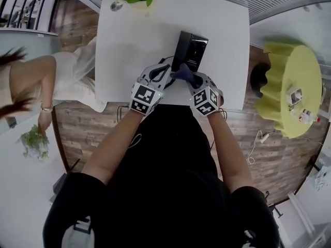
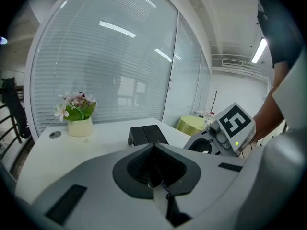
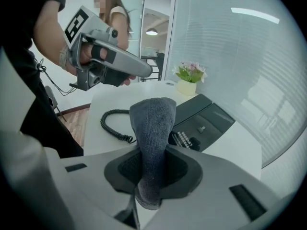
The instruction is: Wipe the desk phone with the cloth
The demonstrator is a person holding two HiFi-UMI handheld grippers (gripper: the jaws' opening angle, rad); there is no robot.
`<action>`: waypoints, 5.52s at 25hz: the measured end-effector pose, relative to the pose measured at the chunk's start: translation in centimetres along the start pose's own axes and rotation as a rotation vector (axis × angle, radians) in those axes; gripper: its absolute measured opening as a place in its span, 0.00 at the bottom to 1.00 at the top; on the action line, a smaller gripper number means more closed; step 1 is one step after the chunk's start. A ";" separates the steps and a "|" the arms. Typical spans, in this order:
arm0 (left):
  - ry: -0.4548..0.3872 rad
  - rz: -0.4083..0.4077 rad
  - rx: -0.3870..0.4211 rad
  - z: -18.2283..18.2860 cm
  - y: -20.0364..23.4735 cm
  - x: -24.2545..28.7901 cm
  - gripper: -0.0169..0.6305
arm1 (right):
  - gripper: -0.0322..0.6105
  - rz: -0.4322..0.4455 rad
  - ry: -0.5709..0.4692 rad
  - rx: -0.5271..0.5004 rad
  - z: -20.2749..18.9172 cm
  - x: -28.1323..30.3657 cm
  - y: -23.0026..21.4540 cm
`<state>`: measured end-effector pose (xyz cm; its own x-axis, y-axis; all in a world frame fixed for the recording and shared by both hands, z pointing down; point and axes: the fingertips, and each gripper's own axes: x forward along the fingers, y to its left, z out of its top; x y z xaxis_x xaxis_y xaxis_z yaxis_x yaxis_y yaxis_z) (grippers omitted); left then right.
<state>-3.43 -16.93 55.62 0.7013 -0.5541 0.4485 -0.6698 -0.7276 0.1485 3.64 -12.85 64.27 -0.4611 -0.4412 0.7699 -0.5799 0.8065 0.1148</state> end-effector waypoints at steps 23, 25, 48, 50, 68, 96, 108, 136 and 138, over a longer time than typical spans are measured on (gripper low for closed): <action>-0.080 0.127 -0.006 6.8 7.1 3.7 0.04 | 0.18 -0.128 -0.130 -0.107 11.2 1.0 -13.3; -0.081 0.129 -0.013 6.9 7.3 4.2 0.04 | 0.18 -0.122 -0.117 -0.104 10.9 1.8 -13.6; -0.037 0.146 -0.066 3.8 7.5 4.7 0.04 | 0.18 -0.077 -0.084 -0.141 8.6 3.5 -10.7; -0.029 0.145 -0.068 3.4 7.4 4.5 0.04 | 0.18 -0.074 -0.081 -0.142 8.3 3.5 -10.2; 0.057 0.100 -0.077 -2.3 5.5 2.4 0.04 | 0.18 -0.051 -0.045 -0.129 5.9 4.0 -5.4; 0.164 0.039 -0.088 -8.4 2.2 -1.0 0.04 | 0.18 0.022 0.028 -0.097 2.2 4.3 1.7; 0.013 -0.032 -0.040 -0.8 0.7 -5.0 0.04 | 0.18 -0.041 -0.246 0.210 6.8 -5.2 -0.6; -0.309 -0.208 0.146 16.9 -6.7 -9.7 0.04 | 0.18 -0.215 -0.777 0.337 17.9 -24.0 -3.6; -0.308 -0.207 0.148 17.0 -6.7 -9.5 0.04 | 0.18 -0.215 -0.782 0.329 17.9 -24.1 -3.7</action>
<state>-1.47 -13.67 35.43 0.8732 -0.4687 0.1340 -0.4801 -0.8745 0.0698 4.84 -12.26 34.09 -0.5776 -0.8116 0.0876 -0.8163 0.5731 -0.0720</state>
